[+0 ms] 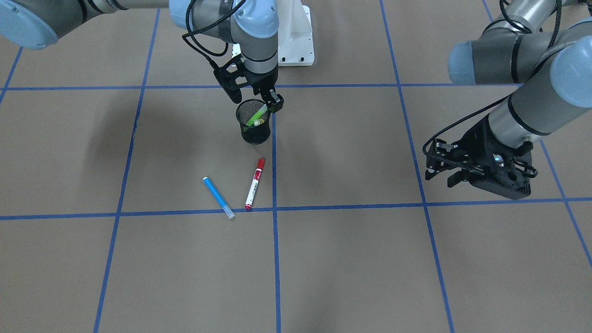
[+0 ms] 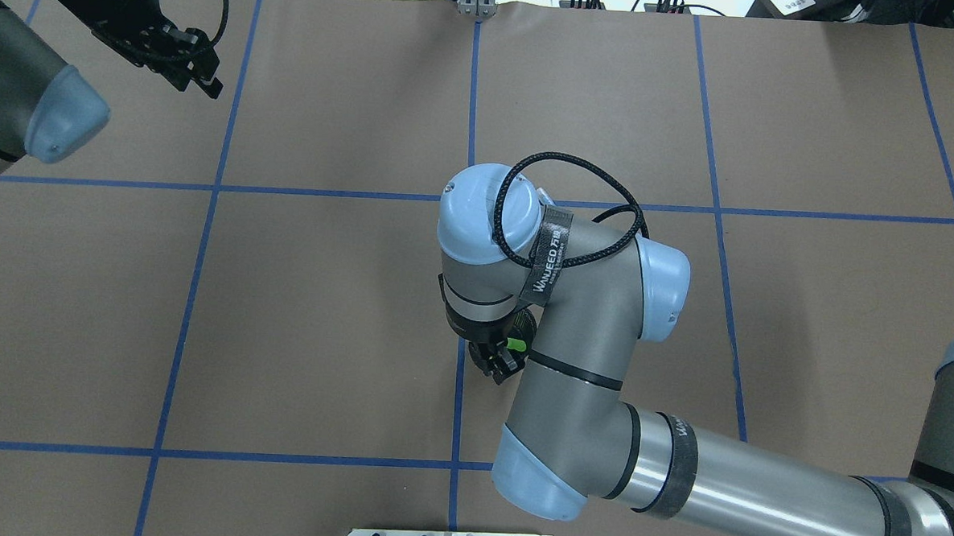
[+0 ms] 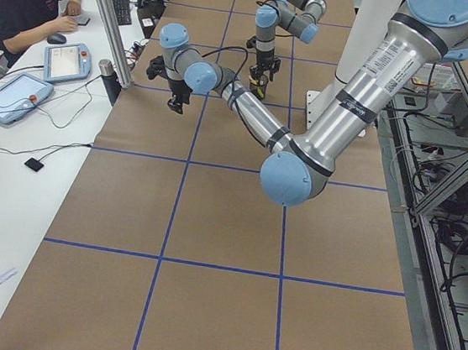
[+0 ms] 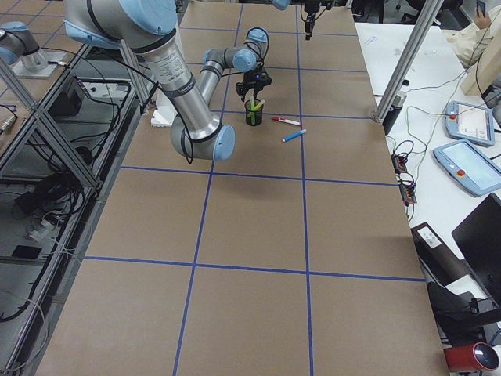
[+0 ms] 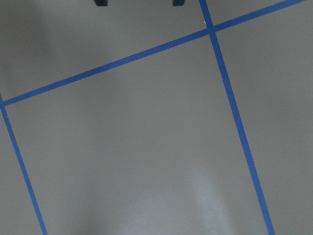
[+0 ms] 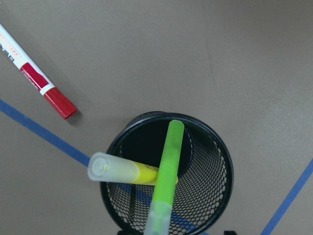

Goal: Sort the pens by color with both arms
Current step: 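Lower the right gripper into the cup and grasp the green highlighter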

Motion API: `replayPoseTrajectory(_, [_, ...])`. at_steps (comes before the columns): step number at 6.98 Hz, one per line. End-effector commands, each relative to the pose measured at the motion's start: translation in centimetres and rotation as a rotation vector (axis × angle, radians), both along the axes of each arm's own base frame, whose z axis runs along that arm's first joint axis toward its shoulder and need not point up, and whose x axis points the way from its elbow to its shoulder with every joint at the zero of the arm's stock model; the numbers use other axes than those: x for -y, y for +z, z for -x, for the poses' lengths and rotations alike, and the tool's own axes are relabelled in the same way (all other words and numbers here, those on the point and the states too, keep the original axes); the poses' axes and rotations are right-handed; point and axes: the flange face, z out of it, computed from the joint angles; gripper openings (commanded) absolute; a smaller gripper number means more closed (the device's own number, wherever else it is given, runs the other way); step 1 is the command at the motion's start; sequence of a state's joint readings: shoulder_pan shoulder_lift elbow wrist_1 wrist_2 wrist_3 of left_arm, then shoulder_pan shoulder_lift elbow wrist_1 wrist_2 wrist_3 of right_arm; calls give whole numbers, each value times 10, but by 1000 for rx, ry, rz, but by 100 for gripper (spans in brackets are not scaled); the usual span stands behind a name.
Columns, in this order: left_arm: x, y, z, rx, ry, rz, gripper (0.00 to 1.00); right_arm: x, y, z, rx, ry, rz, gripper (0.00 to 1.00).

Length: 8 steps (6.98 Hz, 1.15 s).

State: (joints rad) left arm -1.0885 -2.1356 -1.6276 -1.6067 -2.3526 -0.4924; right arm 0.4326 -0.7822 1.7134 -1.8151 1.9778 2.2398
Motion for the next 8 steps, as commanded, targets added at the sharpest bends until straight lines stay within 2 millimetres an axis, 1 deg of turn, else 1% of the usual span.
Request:
replayPoseTrajectory(1, [-1, 1, -2, 3, 1, -1, 54, 0, 3, 0, -4, 3, 8, 65])
replayPoseTrajectory(5, [0, 3, -2, 13, -6, -2, 54, 0, 2, -2, -3, 5, 8, 57])
replayPoseTrajectory(7, [0, 2, -1, 15, -9, -7, 54, -1, 9, -2, -9, 4, 11, 56])
replayPoseTrajectory(8, [0, 2, -1, 16, -10, -7, 54, -1, 9, -2, -10, 4, 11, 55])
